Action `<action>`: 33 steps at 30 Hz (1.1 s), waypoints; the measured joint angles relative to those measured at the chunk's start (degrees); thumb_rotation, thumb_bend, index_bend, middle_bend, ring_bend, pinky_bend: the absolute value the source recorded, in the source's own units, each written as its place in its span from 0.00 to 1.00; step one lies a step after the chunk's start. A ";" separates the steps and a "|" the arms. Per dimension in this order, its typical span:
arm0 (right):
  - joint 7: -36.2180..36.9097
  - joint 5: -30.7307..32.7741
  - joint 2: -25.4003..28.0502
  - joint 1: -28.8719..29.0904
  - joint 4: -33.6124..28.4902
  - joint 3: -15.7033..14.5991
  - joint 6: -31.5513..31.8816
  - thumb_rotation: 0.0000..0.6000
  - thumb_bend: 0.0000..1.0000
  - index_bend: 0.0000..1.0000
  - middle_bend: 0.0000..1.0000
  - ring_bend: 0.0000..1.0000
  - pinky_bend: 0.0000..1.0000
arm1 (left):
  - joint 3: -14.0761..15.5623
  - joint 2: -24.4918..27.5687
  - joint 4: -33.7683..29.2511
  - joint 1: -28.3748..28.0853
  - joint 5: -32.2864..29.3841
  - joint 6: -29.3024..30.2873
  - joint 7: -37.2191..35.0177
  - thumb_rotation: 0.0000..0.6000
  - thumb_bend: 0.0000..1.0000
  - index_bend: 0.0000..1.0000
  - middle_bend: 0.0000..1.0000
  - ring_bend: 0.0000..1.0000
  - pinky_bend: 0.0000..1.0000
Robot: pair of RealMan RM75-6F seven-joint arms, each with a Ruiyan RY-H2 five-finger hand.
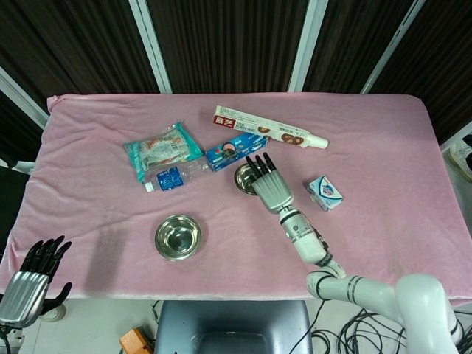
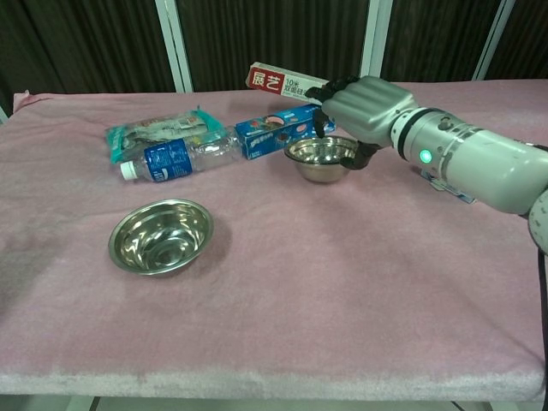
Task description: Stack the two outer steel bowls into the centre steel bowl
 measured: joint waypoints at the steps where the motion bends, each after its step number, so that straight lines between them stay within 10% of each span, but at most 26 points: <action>1: 1.00 -0.78 0.69 -0.48 -0.75 -0.60 0.40 1.00 0.35 0.27 0.02 0.00 0.00 | 0.04 -0.02 0.04 0.00 0.11 0.06 -0.01 1.00 0.36 0.00 0.00 0.00 0.04; 7: 4.66 -4.33 8.30 -4.80 -9.28 -4.41 3.61 1.00 0.31 0.05 0.00 0.00 0.00 | 0.37 -0.12 0.19 -0.19 1.07 0.07 0.02 1.00 0.36 0.00 0.00 0.00 0.04; 17: 14.65 -17.79 24.71 -21.53 -23.71 -15.52 25.61 1.00 0.30 0.00 0.00 0.00 0.00 | 2.80 -2.77 1.59 -3.71 11.08 -0.87 -2.20 1.00 0.36 0.00 0.00 0.00 0.04; 24: 24.32 -22.70 29.97 -37.71 -21.86 -23.79 39.15 1.00 0.30 0.00 0.00 0.00 0.00 | 1.27 -9.60 -0.69 -10.12 12.79 -9.77 2.01 1.00 0.39 0.02 0.00 0.00 0.05; 33: 34.83 -25.01 31.20 -44.43 -15.00 -24.83 44.43 1.00 0.30 0.00 0.00 0.00 0.00 | -4.90 -21.35 3.05 -16.22 5.79 -18.28 8.52 1.00 0.40 0.09 0.00 0.00 0.04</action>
